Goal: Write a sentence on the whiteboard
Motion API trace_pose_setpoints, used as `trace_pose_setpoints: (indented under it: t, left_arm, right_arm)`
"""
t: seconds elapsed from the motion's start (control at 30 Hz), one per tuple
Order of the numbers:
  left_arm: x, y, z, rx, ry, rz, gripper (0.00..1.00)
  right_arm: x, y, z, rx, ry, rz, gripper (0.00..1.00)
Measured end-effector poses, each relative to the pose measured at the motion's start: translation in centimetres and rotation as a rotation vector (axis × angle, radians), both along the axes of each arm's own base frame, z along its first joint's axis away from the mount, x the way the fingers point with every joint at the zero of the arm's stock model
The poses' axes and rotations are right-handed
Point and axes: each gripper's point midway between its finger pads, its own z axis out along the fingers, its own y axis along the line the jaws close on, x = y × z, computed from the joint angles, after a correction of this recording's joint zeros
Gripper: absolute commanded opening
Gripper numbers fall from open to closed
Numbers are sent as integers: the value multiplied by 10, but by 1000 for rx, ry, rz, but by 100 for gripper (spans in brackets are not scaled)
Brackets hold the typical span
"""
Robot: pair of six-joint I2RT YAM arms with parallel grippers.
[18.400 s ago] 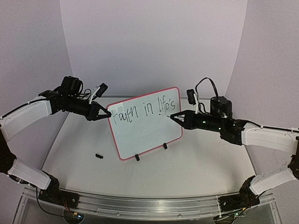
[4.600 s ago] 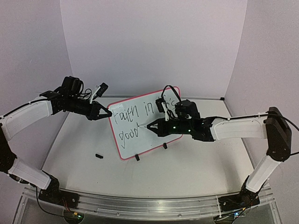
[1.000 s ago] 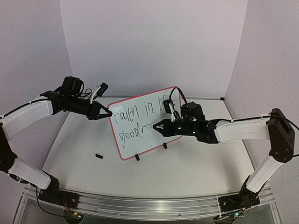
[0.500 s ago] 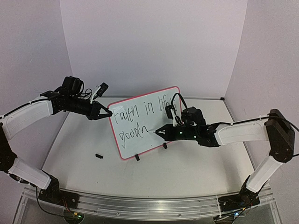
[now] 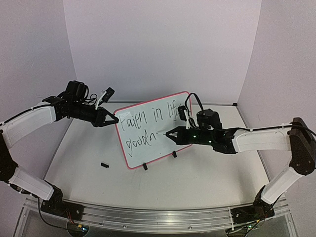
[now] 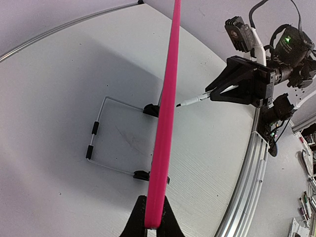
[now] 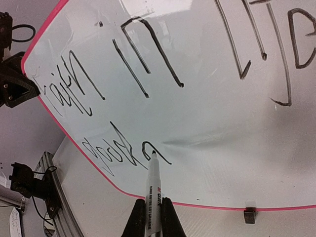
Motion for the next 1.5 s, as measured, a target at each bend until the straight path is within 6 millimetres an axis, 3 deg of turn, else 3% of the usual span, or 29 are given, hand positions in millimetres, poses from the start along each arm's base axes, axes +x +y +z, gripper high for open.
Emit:
trace_pose_setpoints:
  t: [0.7, 1.13, 1.5]
  left_arm:
    - [0, 0, 0, 0, 1, 0, 0]
    - [0, 0, 0, 0, 0, 0, 0]
    - [0, 0, 0, 0, 1, 1, 0]
  right_arm:
    - [10, -3, -17, -18, 39, -13, 0]
    - [18, -11, -5, -3, 15, -49, 0]
    - [18, -2, 2, 21, 14, -4, 0]
